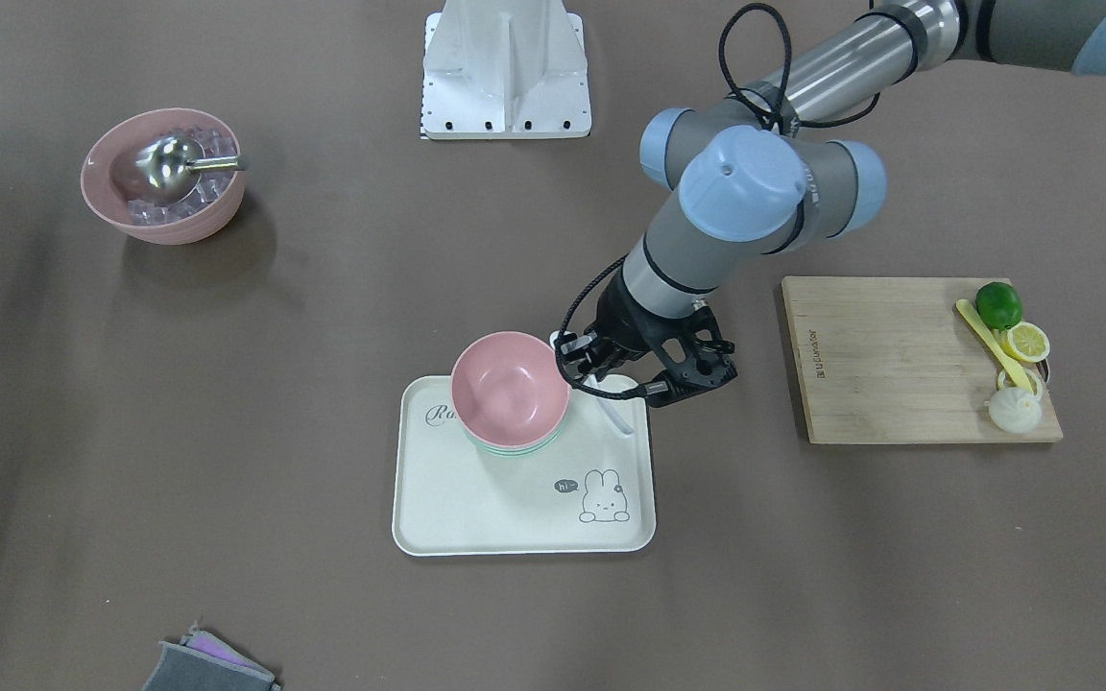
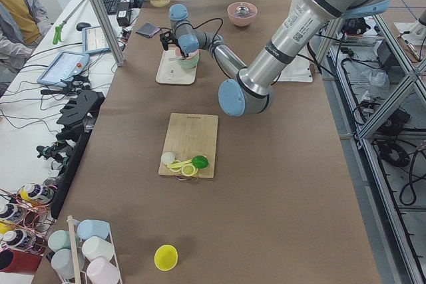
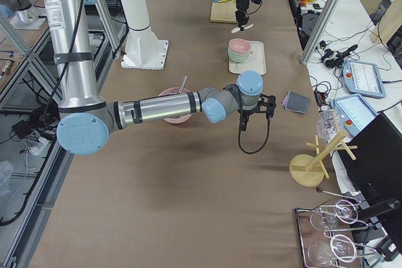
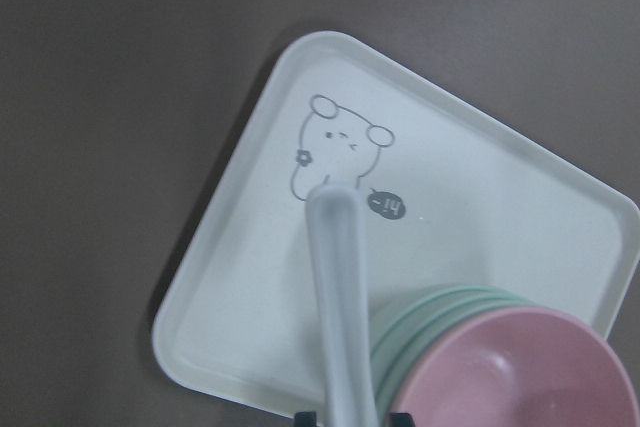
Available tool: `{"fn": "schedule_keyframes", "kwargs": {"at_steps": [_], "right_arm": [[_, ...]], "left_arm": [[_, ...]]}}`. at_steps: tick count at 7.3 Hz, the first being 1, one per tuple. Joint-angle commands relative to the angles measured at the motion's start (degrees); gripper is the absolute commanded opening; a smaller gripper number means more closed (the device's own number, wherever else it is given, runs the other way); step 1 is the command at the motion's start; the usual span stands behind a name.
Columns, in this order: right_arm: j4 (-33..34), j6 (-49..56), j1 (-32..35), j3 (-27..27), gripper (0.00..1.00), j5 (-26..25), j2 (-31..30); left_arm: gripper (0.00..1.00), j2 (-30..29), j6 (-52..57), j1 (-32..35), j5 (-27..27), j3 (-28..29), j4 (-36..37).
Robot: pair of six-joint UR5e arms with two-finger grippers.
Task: Stack pink bowl on green and place spoon
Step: 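Carry the white spoon with the left gripper and lower it into the pink bowl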
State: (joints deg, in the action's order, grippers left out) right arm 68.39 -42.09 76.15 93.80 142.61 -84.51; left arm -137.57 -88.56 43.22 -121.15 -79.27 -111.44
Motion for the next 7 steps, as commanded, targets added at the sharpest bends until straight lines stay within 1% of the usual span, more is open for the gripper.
{"fn": "schedule_keyframes", "kwargs": {"at_steps": [1, 2, 3, 4, 5, 6, 7], "right_arm": [[-0.01, 1.40, -0.03, -0.02, 1.00, -0.05, -1.00], [-0.01, 1.40, -0.04, -0.02, 1.00, -0.14, -1.00], [-0.01, 1.40, -0.04, -0.02, 1.00, -0.14, -1.00], [-0.01, 1.40, -0.04, -0.02, 1.00, -0.14, -0.92], [-0.01, 1.40, 0.14, -0.02, 1.00, -0.31, -0.92], [-0.01, 1.49, 0.31, -0.11, 1.00, -0.84, -1.09], [-0.01, 1.66, 0.66, -0.02, 1.00, -0.84, -1.44]], "left_arm": [[0.00, -4.61, -4.40, -3.14, 6.17, 6.63, -8.39], [0.49, -4.72, -4.34, -3.06, 6.62, 7.72, -10.18], [0.98, -4.55, -4.16, -3.06, 6.89, 7.55, -10.20], [0.98, -3.24, -4.07, -2.88, 6.71, 5.81, -10.29], [0.98, 2.60, -3.81, -2.45, 5.84, -0.99, -9.94], [0.98, 9.10, -0.24, -0.70, 1.92, -6.63, -9.76], [0.98, 15.08, 5.80, 2.01, -2.65, -11.99, -9.59]]}}
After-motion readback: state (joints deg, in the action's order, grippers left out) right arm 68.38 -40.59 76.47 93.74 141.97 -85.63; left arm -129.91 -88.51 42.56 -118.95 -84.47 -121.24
